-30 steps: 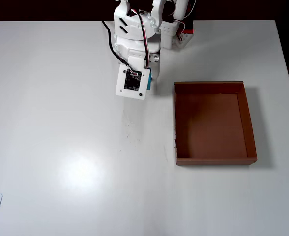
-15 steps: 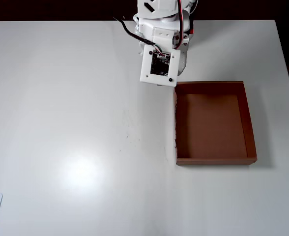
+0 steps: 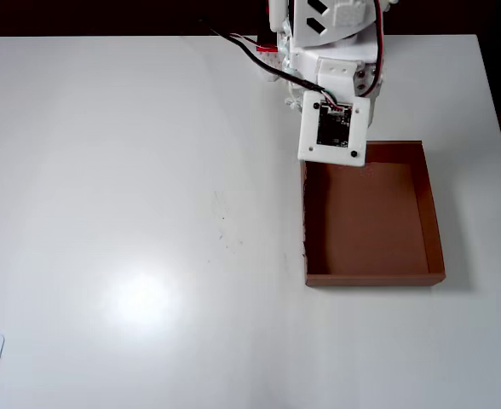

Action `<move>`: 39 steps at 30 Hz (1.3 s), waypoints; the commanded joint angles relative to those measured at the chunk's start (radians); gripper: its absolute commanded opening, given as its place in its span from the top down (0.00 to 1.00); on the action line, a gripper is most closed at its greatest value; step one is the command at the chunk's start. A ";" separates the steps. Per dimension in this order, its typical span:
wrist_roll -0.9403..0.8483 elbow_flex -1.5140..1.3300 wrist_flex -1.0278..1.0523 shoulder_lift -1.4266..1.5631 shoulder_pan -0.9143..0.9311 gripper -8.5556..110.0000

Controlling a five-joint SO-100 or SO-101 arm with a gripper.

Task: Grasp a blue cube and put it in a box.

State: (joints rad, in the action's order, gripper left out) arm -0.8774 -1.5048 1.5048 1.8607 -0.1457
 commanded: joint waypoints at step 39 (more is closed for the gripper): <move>0.230 -0.287 -0.558 -0.443 -0.215 0.81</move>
State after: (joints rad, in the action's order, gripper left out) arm -0.6550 -1.7963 0.9679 1.4113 -0.3528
